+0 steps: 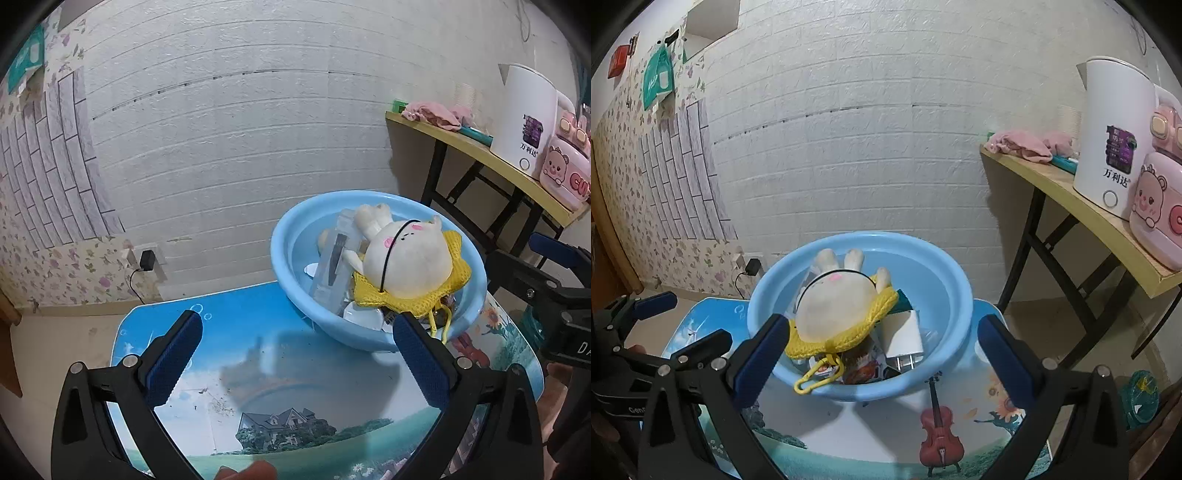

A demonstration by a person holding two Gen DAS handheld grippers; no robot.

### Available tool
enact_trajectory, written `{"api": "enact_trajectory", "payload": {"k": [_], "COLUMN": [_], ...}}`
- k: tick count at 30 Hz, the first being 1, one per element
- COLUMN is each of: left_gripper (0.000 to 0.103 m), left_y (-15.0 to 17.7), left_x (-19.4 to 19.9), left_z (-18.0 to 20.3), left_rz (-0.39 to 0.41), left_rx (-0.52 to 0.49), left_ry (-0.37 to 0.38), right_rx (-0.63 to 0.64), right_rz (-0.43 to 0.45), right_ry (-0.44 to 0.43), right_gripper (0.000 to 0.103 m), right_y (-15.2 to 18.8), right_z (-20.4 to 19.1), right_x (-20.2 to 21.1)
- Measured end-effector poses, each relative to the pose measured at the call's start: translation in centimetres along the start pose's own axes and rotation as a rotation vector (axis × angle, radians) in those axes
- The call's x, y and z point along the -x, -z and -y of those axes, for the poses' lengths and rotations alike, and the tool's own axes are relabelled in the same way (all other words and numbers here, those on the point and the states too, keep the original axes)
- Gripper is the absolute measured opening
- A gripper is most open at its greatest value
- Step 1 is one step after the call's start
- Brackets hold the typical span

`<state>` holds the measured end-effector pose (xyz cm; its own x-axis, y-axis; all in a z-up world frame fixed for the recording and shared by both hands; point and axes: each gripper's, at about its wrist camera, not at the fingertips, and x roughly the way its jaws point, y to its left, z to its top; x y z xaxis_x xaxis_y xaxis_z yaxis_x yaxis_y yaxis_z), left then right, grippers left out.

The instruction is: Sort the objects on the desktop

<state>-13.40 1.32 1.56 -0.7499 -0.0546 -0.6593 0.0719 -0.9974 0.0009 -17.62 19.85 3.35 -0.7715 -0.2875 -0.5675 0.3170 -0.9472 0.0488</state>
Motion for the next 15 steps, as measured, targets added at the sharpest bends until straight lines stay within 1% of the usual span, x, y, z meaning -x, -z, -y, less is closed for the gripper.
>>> {"api": "enact_trajectory", "payload": {"k": [3, 11, 15], "left_gripper": [0.103, 0.103, 0.103], "left_y": [0.01, 0.25, 0.3], "left_x": [0.17, 0.46, 0.71], "left_z": [-0.05, -0.46, -0.34], "left_rz": [0.004, -0.004, -0.006], "left_rx": [-0.004, 0.0, -0.003], "left_ry": [0.004, -0.021, -0.016], "right_rx": [-0.001, 0.004, 0.01], "right_rz": [0.001, 0.004, 0.003], "right_ry": [-0.006, -0.02, -0.018], "right_gripper": [0.103, 0.103, 0.103], "right_y": [-0.04, 0.1, 0.18], "right_z": [-0.06, -0.42, -0.58], "right_x": [0.08, 0.49, 0.63]}}
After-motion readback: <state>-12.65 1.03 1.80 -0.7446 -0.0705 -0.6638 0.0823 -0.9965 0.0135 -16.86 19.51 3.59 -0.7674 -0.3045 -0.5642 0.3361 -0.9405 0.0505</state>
